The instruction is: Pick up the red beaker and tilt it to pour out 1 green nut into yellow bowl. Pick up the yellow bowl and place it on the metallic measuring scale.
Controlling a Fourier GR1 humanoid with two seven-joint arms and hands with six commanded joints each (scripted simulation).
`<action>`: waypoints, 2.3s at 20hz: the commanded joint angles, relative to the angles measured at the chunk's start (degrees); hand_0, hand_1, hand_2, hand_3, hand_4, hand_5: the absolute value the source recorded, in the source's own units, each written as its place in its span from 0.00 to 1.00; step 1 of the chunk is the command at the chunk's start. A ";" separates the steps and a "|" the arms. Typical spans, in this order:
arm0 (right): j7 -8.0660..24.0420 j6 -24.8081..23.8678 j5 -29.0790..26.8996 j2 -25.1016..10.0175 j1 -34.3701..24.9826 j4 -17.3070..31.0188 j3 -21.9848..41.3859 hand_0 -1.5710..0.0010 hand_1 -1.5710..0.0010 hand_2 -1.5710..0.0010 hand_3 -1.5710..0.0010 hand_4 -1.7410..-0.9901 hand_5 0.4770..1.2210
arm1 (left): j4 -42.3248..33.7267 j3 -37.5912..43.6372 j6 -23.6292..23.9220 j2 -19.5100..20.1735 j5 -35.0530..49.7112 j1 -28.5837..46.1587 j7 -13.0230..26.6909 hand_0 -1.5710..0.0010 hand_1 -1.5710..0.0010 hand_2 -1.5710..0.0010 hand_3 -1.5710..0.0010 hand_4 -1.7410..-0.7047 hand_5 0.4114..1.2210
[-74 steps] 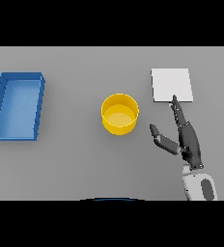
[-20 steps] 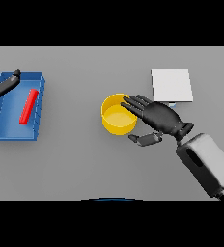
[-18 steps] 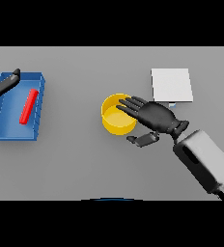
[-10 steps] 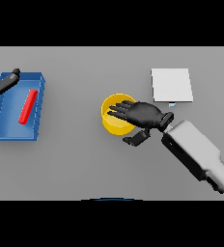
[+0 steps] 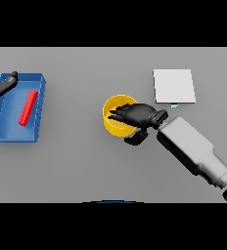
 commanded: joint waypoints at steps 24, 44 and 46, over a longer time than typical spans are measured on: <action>3.36 8.83 -5.42 -5.52 -1.50 -10.09 -3.46 0.01 0.01 0.05 0.27 0.01 0.99 | -0.59 -0.37 -0.26 -0.15 0.10 -0.83 -0.30 1.00 1.00 1.00 1.00 0.93 0.36; 5.57 -2.19 -4.64 -12.76 -7.38 3.43 -13.21 0.00 0.00 0.01 0.27 0.00 1.00 | -4.35 0.88 -0.87 -0.11 2.56 0.41 4.73 1.00 1.00 1.00 1.00 0.86 0.43; 5.39 -3.70 -4.50 -12.32 -8.18 7.34 -13.78 0.00 0.00 0.02 0.26 0.00 1.00 | -4.91 1.21 -0.91 -0.11 3.07 0.64 5.31 1.00 1.00 1.00 1.00 0.85 0.43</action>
